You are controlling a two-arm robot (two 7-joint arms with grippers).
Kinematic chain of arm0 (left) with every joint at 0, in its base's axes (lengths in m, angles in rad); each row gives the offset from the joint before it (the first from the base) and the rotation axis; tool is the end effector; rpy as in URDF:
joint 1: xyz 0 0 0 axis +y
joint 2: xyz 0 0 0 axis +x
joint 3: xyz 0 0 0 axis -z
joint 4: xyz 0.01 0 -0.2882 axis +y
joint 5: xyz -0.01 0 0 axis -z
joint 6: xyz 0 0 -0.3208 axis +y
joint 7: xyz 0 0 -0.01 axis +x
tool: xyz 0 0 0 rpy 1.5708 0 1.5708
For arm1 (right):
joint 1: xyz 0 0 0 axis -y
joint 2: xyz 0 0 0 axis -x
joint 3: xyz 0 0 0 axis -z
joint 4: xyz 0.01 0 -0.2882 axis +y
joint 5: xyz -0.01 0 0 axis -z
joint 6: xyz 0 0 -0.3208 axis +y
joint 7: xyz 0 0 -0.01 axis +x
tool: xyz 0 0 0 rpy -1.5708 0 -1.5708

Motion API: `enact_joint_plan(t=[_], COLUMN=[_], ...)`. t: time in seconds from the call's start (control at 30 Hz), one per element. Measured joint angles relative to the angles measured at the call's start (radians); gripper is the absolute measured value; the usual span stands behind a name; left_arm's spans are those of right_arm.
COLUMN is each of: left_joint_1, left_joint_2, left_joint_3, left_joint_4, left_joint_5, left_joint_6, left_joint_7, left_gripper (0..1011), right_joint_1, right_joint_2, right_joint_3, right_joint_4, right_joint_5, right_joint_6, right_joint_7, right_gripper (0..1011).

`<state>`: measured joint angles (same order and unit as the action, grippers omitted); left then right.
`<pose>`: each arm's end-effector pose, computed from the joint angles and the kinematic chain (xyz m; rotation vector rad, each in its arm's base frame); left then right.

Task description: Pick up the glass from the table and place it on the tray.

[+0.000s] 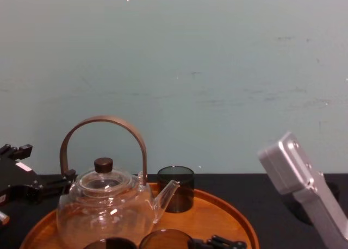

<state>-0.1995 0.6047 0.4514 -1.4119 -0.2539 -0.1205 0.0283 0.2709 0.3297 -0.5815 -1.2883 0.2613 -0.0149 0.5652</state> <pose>0.3691 0.0785 -0.3031 0.3046 -0.2850 1.2480 0.3758 0.0426 -0.3384 -0.2544 0.0333 -0.5532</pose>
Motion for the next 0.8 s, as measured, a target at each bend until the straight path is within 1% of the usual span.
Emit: enact_joint_plan(t=[0.37,0.63,0.8], left_joint_1=[0.000,0.000,0.000], left_joint_2=[0.000,0.000,0.000], left_joint_3=[0.000,0.000,0.000], left_joint_4=[0.000,0.000,0.000], left_joint_5=[0.000,0.000,0.000], left_joint_6=[0.000,0.000,0.000], left_joint_7=[0.000,0.000,0.000], left_gripper=[1010,1010,1010], right_joint_1=[-0.030,-0.063,-0.095], right_joint_2=[0.023,0.043,0.063], right_joint_3=[0.018,0.028,0.044], right_joint_4=[-0.030,-0.068,-0.108], right_joint_5=[0.007,0.012,0.018], right_joint_6=[0.007,0.012,0.013], right_joint_7=[-0.019,-0.028,-0.040], right_gripper=[1002,1002,1002])
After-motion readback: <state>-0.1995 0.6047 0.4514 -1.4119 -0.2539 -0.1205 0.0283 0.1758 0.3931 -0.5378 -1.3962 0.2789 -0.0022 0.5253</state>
